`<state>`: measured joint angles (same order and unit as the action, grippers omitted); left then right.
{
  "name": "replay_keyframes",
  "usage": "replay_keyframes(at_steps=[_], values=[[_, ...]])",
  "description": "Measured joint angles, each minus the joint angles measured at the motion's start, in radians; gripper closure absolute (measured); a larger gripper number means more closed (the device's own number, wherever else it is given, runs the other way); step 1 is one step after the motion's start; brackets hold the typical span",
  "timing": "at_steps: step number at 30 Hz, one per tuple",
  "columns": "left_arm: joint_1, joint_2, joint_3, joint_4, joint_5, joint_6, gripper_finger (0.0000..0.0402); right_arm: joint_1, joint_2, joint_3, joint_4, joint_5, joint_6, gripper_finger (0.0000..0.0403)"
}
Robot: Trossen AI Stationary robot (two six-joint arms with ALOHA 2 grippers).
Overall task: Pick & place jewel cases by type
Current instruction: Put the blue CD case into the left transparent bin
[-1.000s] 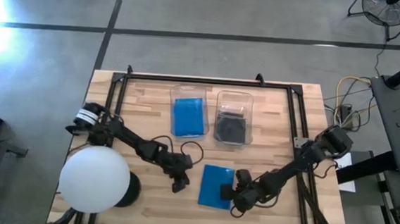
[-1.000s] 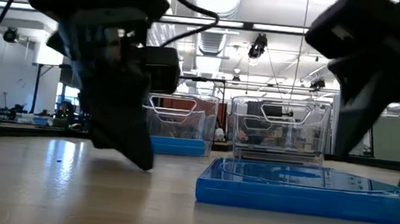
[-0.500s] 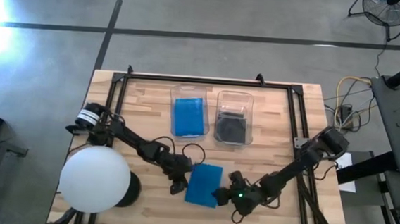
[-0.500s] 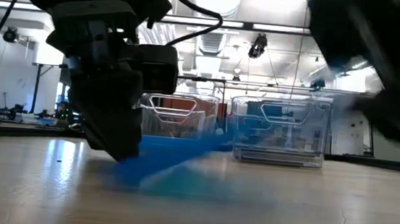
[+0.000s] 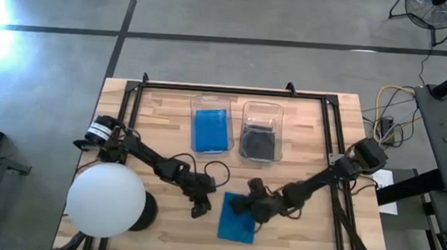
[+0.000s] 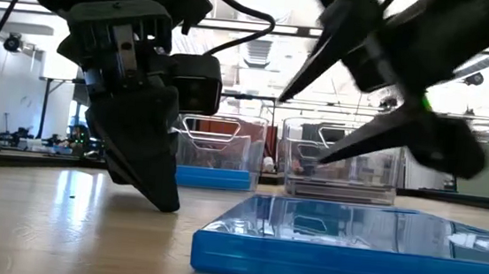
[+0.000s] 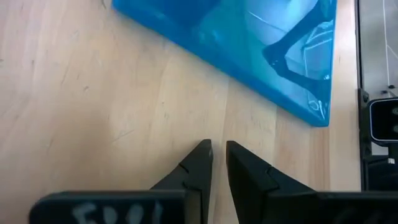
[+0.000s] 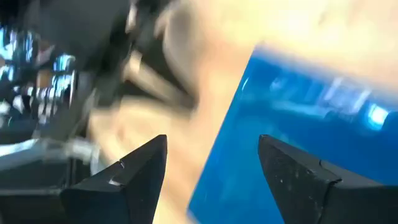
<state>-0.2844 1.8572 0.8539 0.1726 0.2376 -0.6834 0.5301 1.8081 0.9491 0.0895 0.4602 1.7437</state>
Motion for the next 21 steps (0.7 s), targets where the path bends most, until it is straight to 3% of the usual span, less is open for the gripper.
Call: replay_keyframes(at_steps=[5,9,13,17,21], values=[[0.002,-0.009,-0.002,0.031,-0.020,-0.010,0.0365,0.017,-0.018,0.015,-0.088,-0.056,0.021,0.0154],[0.000,-0.011,0.008,0.037,-0.031,-0.062,0.0365,0.089,-0.086,0.067,-0.346,-0.008,0.159,0.0159],[-0.006,-0.007,0.048,0.042,-0.066,-0.059,0.0365,0.191,-0.119,0.134,-0.579,-0.031,0.345,0.0161],[0.000,-0.008,0.088,0.055,-0.092,-0.027,0.0365,0.258,-0.052,0.118,-0.544,-0.038,0.526,0.0161],[0.006,0.033,0.110,0.007,-0.043,-0.015,0.0364,0.263,0.032,0.095,-0.444,-0.052,0.537,0.0159]])
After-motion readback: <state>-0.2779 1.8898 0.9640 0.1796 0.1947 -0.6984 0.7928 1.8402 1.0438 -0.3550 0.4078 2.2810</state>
